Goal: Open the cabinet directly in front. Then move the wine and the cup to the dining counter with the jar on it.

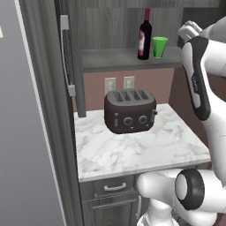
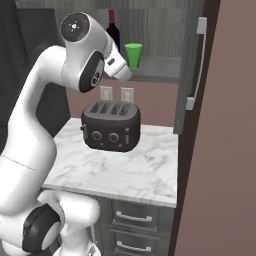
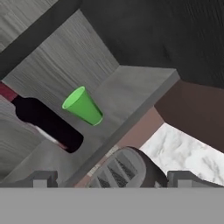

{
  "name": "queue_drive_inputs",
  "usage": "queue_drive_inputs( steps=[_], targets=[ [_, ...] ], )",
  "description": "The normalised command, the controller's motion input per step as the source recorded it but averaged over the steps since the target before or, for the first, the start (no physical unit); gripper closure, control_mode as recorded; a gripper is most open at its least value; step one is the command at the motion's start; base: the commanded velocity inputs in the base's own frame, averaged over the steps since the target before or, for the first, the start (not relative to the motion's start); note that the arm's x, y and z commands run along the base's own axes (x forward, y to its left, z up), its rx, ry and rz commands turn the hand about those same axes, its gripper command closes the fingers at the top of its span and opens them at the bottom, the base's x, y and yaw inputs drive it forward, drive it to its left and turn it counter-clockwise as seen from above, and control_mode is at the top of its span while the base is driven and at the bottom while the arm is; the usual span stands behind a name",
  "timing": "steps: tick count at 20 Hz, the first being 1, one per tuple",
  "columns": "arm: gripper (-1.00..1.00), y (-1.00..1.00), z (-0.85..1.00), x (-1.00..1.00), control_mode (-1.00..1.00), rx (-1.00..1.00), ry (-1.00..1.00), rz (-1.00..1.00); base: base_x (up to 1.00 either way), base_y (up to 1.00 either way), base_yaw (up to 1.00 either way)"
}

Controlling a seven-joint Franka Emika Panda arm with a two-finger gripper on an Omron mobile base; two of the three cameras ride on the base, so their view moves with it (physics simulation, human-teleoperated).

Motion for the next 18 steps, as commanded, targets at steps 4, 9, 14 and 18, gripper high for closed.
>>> queue_drive_inputs(
  steps=[4, 9, 14, 18],
  targets=[
    [-1.0, 0.02, 0.01, 0.65, -1.0, 0.0, 0.03, 0.0, 0.0, 0.0, 0.0],
    [-1.0, 0.0, 0.0, 0.59, -1.0, 0.0, 0.0, 0.0, 0.0, 0.0, 0.0],
    [-1.0, 0.0, 0.0, 0.61, -1.0, 0.0, 0.0, 0.0, 0.0, 0.0, 0.0],
    [-1.0, -0.04, 0.0, 0.57, -1.0, 0.0, 0.0, 0.06, 0.0, 0.0, 0.0]
  ],
)
